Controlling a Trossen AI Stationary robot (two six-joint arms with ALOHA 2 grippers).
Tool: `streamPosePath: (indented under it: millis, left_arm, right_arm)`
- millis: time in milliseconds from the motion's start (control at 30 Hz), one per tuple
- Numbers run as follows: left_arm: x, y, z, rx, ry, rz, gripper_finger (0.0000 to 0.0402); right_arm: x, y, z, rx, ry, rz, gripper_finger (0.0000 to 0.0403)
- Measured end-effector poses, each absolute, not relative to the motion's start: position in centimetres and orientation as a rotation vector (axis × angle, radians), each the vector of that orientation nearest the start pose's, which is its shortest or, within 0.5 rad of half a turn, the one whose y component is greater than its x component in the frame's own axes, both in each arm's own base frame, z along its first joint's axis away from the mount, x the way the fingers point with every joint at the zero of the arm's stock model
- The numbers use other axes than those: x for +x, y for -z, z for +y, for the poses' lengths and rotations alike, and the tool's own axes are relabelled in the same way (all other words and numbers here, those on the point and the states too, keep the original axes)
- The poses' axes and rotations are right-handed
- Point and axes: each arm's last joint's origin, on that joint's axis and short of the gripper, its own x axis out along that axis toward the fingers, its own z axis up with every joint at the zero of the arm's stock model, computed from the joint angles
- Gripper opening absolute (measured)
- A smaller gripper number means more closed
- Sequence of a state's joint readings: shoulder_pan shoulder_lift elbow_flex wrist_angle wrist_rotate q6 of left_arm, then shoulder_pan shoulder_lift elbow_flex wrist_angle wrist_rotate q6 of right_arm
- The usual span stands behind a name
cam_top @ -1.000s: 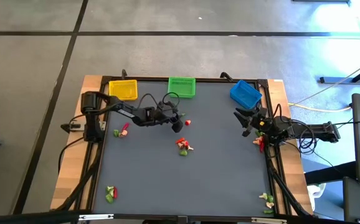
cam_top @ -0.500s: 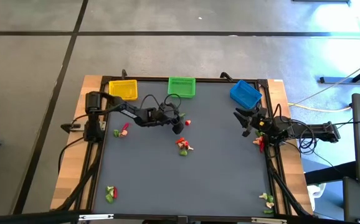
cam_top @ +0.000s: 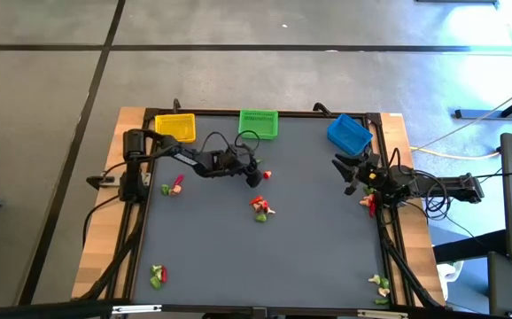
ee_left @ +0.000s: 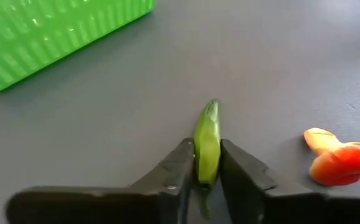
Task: Sort produce into baskets
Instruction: Put the green chili pepper into the yellow basket
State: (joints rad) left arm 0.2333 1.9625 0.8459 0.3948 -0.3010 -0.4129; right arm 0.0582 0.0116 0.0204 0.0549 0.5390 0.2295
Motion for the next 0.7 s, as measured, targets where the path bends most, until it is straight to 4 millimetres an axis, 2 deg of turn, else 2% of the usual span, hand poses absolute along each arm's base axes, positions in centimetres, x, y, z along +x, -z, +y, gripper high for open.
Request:
streamPosePath:
  millis: [167,367,700]
  left_arm:
    - [34.2,-9.1,9.0,-0.361,-0.653,0.612,0.0025]
    - [34.1,-9.5,9.0,-0.351,-0.64,0.617,0.004]
    - [33.8,-11.4,8.8,-0.333,-0.628,0.603,0.0046]
  right_arm:
    - [9.4,-17.5,-0.9,0.242,0.471,-0.116,0.0134]
    - [9.4,-17.5,-0.9,0.242,0.471,-0.115,0.0134]
    - [9.4,-17.4,-0.9,0.242,0.47,-0.115,0.0134]
